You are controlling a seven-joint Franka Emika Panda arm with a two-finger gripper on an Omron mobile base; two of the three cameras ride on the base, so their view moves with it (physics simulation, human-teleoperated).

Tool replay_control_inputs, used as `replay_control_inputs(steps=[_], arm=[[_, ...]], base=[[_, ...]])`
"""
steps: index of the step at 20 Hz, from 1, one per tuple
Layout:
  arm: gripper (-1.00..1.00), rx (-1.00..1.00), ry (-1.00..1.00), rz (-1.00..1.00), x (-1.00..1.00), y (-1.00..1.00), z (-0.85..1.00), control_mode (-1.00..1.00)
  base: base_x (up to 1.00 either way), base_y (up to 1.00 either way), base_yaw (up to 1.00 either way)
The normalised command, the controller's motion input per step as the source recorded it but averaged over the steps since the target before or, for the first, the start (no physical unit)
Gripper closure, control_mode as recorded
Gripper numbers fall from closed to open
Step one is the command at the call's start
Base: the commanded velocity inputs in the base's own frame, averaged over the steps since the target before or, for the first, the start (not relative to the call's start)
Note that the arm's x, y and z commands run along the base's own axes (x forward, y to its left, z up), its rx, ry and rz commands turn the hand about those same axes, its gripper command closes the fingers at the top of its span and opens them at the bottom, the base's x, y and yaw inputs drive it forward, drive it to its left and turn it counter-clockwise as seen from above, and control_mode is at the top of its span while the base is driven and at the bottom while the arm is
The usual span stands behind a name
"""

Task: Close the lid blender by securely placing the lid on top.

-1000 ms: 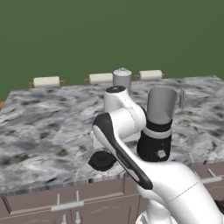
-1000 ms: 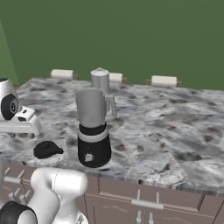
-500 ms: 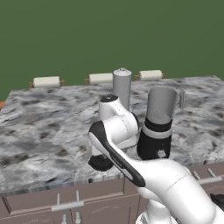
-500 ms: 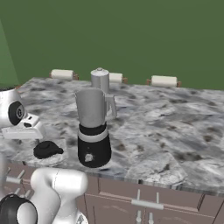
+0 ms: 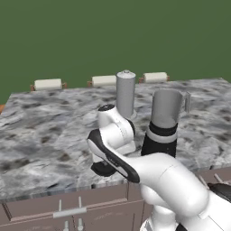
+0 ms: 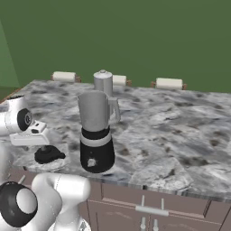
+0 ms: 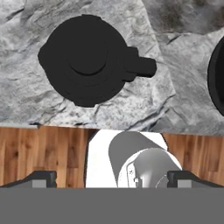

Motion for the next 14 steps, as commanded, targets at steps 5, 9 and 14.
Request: replay_control_inputs(steps=[5,9,14], arm=[[-1.0,0.0,0.06,0.0,0.33,0.12,-0.28,-1.0],[-1.0,0.0,0.04,0.0,0.29,0.18,-0.22,-1.0],[-1.0,0.0,0.01,0.0,0.28,0.07,-0.3,-1.0]], base=[[0.0,0.0,0.0],[0.0,0.0,0.0],[0.0,0.0,0.0]])
